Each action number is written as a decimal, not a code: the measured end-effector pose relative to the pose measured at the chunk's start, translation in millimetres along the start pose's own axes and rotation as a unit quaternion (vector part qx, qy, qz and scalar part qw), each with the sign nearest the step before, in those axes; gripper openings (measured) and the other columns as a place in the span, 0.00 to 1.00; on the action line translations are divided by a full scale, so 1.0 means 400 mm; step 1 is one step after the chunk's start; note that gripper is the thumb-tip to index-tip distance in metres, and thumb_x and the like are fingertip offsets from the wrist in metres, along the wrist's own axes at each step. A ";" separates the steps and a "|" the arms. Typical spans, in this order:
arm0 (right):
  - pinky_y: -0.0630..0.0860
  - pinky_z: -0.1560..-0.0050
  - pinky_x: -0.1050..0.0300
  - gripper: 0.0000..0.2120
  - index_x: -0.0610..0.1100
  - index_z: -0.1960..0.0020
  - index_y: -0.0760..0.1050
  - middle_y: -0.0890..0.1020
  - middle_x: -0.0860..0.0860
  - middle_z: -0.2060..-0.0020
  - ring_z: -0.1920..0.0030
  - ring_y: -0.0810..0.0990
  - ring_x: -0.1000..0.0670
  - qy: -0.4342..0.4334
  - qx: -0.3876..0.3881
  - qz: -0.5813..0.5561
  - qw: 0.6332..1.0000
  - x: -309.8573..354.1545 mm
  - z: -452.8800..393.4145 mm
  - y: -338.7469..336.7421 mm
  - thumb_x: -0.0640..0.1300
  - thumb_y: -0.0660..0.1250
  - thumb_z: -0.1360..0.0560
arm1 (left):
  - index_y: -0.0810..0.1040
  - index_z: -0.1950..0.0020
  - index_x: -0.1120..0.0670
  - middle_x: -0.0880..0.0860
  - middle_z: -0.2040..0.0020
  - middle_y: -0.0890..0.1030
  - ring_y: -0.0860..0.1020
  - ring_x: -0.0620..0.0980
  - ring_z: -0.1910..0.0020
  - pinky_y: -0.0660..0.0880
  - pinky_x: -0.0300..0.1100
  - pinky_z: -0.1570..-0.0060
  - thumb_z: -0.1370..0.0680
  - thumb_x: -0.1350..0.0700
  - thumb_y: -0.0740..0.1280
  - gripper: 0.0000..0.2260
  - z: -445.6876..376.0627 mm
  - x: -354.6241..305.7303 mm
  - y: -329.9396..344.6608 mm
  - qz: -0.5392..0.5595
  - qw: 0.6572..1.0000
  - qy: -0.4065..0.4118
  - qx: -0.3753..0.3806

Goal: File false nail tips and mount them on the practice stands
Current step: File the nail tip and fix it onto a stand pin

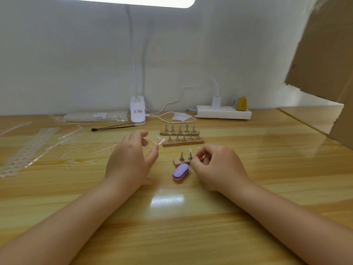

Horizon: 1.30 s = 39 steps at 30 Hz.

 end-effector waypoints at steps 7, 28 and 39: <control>0.64 0.69 0.66 0.08 0.50 0.62 0.81 0.72 0.59 0.79 0.75 0.70 0.58 -0.091 0.024 -0.174 0.980 0.075 0.033 0.009 0.53 0.72 0.29 | 0.74 0.43 0.48 0.46 0.58 0.80 0.82 0.45 0.62 0.79 0.37 0.63 0.32 0.42 0.69 0.21 0.024 -0.014 0.043 0.350 0.929 -0.110 0.044; 0.67 0.70 0.72 0.14 0.46 0.68 0.78 0.76 0.56 0.77 0.74 0.72 0.60 0.029 0.024 -0.326 0.945 0.023 0.020 0.011 0.55 0.77 0.36 | 0.81 0.55 0.49 0.46 0.60 0.83 0.80 0.38 0.64 0.74 0.29 0.61 0.25 0.58 0.71 0.04 0.060 -0.074 0.078 0.370 0.918 -0.071 0.125; 0.68 0.68 0.71 0.21 0.42 0.66 0.80 0.75 0.53 0.78 0.74 0.72 0.58 0.001 0.032 -0.349 0.937 0.021 0.012 0.024 0.62 0.75 0.38 | 0.80 0.55 0.52 0.48 0.62 0.84 0.82 0.42 0.63 0.74 0.30 0.63 0.29 0.57 0.75 0.07 0.058 -0.067 0.075 0.366 0.921 -0.079 0.109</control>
Point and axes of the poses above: each hand's wrist, its own z-axis away from the middle knuckle, its own y-axis out of the palm, x = y × z, the point moved 10 cm from there along -z, towards the middle knuckle
